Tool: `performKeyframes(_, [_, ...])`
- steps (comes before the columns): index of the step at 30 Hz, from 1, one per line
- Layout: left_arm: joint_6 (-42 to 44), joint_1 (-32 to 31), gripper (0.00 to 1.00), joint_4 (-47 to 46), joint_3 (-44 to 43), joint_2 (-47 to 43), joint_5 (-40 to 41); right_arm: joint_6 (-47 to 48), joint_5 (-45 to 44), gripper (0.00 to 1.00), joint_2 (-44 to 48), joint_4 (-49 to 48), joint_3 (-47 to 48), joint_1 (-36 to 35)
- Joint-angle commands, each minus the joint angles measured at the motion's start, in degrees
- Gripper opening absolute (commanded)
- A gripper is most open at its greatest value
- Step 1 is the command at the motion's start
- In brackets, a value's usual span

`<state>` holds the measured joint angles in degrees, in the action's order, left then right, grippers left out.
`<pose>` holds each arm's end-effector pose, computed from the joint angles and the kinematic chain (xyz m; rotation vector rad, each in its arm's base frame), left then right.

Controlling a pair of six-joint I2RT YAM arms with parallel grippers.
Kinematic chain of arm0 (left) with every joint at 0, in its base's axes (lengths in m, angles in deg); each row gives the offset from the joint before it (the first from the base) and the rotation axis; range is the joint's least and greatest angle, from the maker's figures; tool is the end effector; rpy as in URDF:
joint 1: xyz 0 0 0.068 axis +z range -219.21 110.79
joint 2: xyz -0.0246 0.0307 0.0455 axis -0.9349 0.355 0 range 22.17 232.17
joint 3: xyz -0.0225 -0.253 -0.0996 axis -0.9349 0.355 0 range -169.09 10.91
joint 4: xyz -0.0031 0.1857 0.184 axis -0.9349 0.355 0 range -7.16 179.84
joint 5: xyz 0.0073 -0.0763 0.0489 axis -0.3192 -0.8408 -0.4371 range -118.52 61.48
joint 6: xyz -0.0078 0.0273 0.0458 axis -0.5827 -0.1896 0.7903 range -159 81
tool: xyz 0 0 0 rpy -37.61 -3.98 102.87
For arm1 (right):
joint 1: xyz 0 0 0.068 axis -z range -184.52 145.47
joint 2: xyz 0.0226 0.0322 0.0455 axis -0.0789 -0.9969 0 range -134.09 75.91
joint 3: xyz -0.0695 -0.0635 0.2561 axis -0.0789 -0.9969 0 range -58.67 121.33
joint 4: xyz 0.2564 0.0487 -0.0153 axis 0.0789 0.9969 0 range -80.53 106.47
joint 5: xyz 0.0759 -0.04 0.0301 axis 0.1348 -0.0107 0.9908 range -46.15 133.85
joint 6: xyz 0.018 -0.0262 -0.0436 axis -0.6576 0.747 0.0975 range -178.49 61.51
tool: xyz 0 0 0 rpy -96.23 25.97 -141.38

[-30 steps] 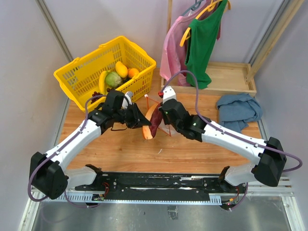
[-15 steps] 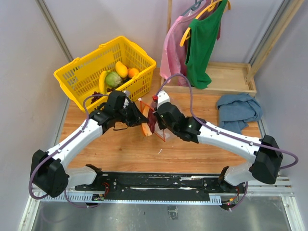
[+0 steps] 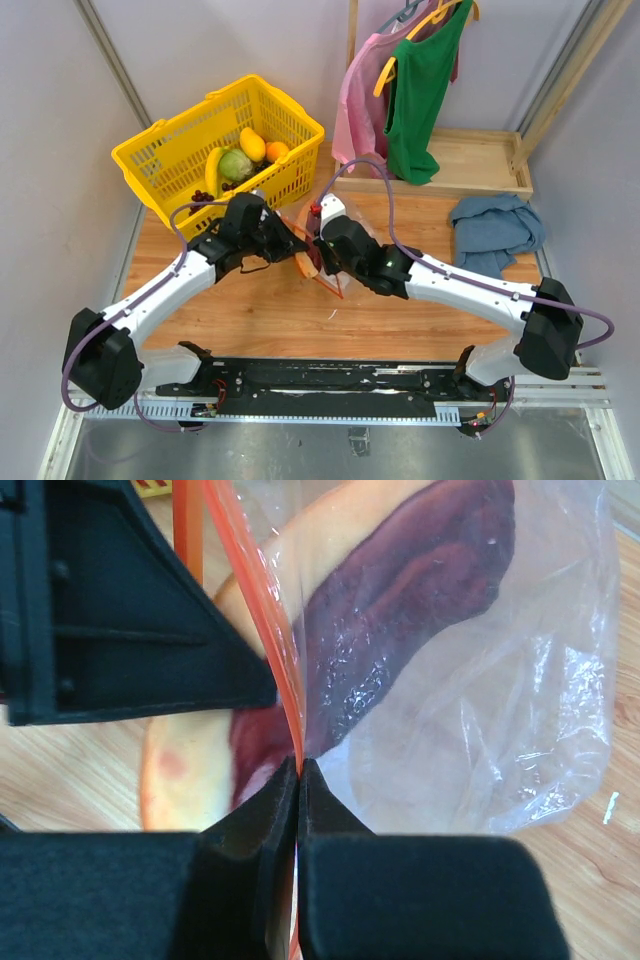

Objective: Place the food in the zip-top bag and seal the zipper
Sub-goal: Place the fake food in the zipper food storage bag.

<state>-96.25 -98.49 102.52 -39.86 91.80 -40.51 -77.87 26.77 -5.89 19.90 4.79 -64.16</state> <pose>0.2270 -0.1357 0.2708 -0.4696 2.3971 -0.9923 0.1751 0.2782 0.3027 -0.5438 2.0221 0.5435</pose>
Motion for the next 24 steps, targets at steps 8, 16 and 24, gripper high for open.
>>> performKeyframes(8, [-7.36,-7.09,0.00,-15.86,6.13,-0.41,12.30,-4.02,5.61,0.01,-1.23,0.95,2.80,-1.45])
performKeyframes(16, [-9.02,-8.35,0.00,-21.78,10.48,-1.96,17.27,-4.86,6.97,0.01,0.89,1.09,2.90,-1.45])
performKeyframes(24, [-6.77,-10.62,0.28,-26.08,12.74,-3.14,20.00,-4.46,3.67,0.01,2.07,1.84,2.84,-0.92])
